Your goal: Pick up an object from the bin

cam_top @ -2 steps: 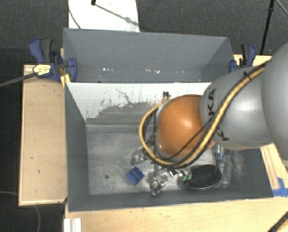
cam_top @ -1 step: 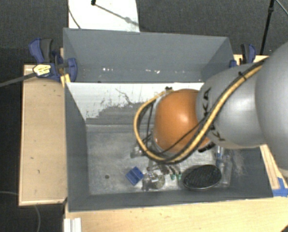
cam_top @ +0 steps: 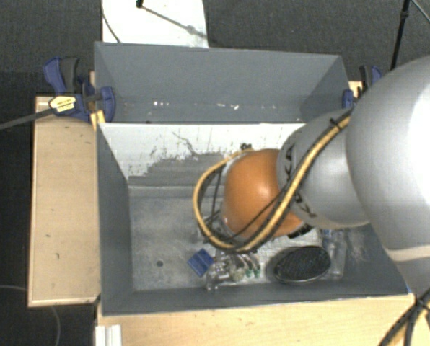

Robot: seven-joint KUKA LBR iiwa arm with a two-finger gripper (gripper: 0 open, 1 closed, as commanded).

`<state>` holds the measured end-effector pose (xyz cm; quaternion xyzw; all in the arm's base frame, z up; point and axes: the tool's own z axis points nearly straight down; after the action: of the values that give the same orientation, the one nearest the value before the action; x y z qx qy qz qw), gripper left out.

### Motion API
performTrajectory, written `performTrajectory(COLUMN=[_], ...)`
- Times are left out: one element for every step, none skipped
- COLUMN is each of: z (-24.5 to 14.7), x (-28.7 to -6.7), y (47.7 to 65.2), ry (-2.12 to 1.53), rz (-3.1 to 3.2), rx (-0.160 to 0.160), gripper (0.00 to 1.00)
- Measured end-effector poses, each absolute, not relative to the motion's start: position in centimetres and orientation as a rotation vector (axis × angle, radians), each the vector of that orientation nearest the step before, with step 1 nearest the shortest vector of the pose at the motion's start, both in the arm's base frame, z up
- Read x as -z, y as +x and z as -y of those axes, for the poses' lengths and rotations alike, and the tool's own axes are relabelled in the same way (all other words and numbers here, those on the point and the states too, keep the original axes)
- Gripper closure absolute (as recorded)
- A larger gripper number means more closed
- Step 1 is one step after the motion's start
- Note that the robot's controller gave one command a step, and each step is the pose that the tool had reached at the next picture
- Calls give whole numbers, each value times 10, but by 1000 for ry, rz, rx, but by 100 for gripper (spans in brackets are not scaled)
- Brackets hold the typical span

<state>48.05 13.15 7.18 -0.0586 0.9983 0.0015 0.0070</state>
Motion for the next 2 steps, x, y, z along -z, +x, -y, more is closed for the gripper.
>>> performTrajectory(z=[-132,-132], x=[-73,-75], y=[482,483], ry=[-179,-174], rz=[-3130,-3127], rx=[-4,-5], gripper=[0,100])
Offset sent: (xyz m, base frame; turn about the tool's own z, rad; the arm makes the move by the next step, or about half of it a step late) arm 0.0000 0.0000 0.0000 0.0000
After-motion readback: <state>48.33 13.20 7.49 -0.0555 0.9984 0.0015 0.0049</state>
